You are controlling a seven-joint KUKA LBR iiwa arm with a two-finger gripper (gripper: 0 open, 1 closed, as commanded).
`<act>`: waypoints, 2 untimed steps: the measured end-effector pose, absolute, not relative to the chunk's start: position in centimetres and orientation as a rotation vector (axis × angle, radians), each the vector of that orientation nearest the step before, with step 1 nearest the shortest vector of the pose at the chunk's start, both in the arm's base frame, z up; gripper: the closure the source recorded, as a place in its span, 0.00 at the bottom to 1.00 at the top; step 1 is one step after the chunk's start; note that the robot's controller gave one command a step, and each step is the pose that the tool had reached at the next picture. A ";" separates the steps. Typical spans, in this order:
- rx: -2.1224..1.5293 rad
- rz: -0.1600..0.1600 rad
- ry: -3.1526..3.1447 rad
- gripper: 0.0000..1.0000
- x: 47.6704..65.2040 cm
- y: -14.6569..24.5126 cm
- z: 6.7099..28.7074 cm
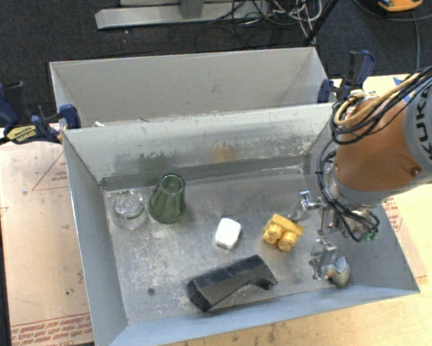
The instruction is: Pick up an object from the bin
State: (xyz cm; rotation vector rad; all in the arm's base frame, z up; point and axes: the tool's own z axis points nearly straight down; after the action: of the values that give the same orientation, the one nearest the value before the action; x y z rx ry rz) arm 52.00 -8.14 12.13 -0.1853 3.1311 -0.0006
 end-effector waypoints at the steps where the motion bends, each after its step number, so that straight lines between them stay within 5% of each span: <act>1: -0.076 0.001 3.138 0.00 55.9 -6.2 11.4; 2: -0.104 0.001 3.136 0.00 57.5 -5.7 11.3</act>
Offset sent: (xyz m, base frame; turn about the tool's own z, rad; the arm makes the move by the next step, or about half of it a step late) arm 0.0446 0.0237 -0.0143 0.0247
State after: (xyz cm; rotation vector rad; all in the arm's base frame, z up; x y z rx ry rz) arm 57.53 -5.74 11.26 -0.1045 3.1360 0.0010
